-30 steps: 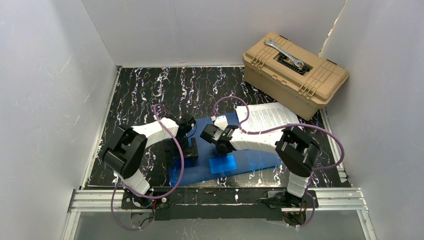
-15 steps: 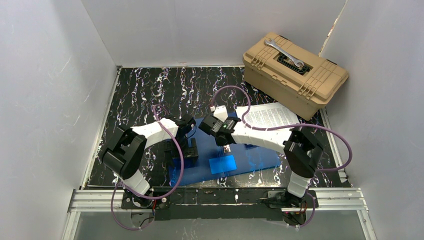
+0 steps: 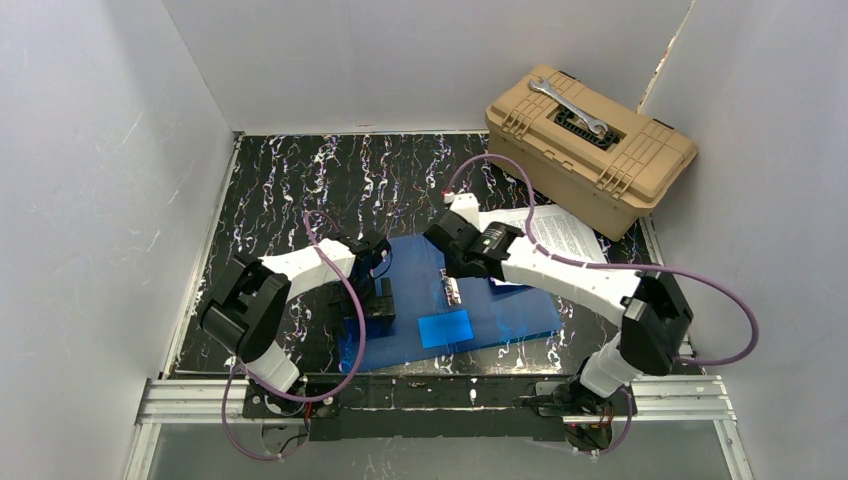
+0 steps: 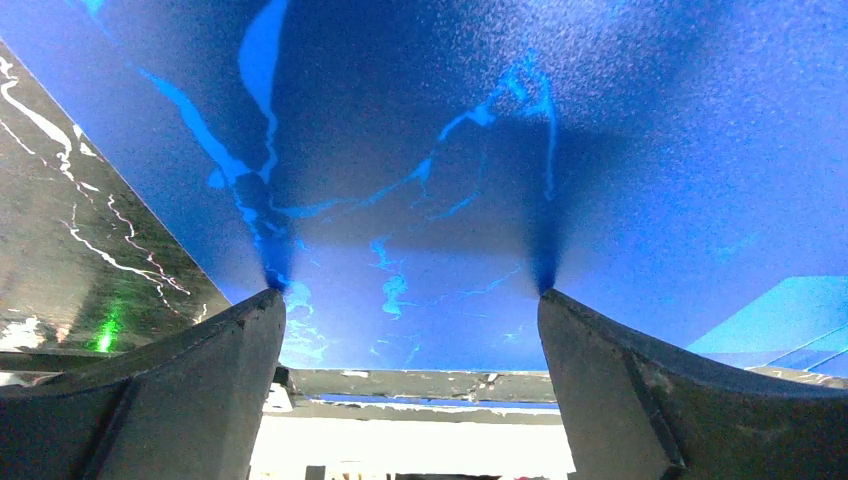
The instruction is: Put the files into the folder
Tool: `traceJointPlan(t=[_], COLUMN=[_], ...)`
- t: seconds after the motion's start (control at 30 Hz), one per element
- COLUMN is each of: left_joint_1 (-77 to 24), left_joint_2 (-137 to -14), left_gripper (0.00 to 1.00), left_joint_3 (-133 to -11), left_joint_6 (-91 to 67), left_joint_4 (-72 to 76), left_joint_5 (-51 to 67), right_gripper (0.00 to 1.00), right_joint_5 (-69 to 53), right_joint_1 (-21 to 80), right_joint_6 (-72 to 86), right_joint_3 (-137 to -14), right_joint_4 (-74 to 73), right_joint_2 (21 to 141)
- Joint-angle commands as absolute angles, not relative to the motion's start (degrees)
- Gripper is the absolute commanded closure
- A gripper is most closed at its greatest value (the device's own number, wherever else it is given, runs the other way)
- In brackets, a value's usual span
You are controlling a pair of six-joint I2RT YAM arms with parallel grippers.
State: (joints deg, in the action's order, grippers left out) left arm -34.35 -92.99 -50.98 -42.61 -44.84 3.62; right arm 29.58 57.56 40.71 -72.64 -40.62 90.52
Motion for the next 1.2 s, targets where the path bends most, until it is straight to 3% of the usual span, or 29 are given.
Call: traceJointPlan(t=[0.0, 0.3, 0.83, 1.17], left_joint_1=[-34.6, -34.6, -34.6, -34.6], left_joint_2=[-92.8, -89.7, -88.4, -88.2], left_gripper=[0.04, 0.04, 0.04, 0.04], left_joint_3=[-48.7, -50.6, -51.1, -51.3], left_joint_6=[-40.9, -39.8, -39.1, -38.9], left_joint_4=[-40.0, -41.3, -42.0, -42.3], left_joint_5=[0.0, 0.0, 1.8, 1.8], right_gripper=[0.75, 0.99, 0.99, 0.99], right_joint_5=[26.4, 16.3, -4.1, -8.7], right_joint_1=[55.2, 50.9, 44.3, 42.3], right_joint_6=[41.4, 44.2, 51.1, 53.2], right_joint_3=[-68.2, -57.0, -50.6, -52.9], right_joint_4=[-39.5, -33.0, -16.3, -11.3], right_joint_2=[86.3, 82.3, 89.0, 93.4])
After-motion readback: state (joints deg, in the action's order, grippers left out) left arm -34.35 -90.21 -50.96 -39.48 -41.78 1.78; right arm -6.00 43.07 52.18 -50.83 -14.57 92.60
